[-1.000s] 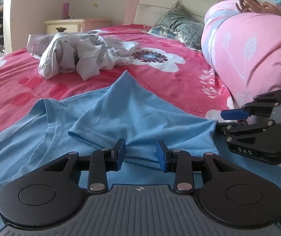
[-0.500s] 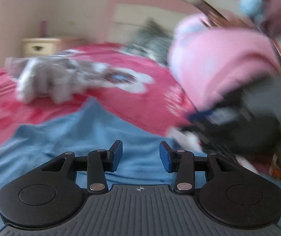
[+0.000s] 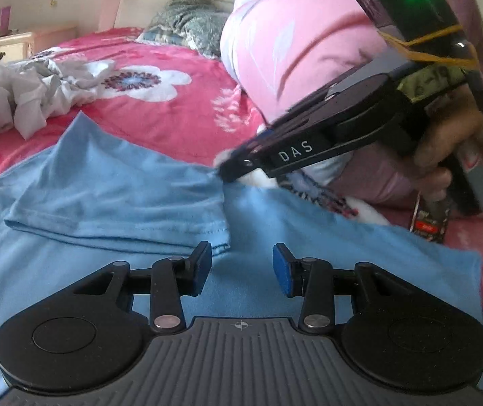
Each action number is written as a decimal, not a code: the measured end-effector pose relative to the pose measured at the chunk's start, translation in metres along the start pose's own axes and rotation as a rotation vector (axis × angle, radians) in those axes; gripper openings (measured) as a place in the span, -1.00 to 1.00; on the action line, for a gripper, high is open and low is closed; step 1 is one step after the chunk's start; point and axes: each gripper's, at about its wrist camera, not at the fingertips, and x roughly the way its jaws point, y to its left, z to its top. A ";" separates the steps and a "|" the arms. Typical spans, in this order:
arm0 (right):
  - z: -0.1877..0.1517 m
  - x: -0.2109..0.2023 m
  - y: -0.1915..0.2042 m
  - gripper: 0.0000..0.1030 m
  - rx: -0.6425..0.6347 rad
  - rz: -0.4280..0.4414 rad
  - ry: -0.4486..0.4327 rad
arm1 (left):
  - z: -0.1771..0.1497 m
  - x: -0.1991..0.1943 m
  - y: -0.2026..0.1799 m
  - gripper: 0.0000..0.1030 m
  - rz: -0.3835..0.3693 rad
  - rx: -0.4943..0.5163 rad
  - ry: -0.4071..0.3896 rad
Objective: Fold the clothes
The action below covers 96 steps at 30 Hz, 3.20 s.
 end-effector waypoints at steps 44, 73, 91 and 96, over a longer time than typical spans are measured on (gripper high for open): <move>0.026 0.049 -0.035 -0.74 0.147 0.056 0.300 | 0.011 0.026 0.043 -0.15 0.220 -0.066 -0.016; -0.105 -0.184 0.039 -0.65 0.364 0.223 -0.095 | -0.068 -0.225 0.001 -0.11 0.446 -0.464 0.017; -0.251 -0.251 -0.068 -0.19 0.741 -0.019 -0.027 | -0.208 -0.266 -0.133 -0.10 0.266 -0.677 0.313; -0.272 -0.250 -0.075 -0.18 0.797 -0.010 -0.015 | -0.221 -0.251 -0.149 -0.10 0.204 -0.647 0.372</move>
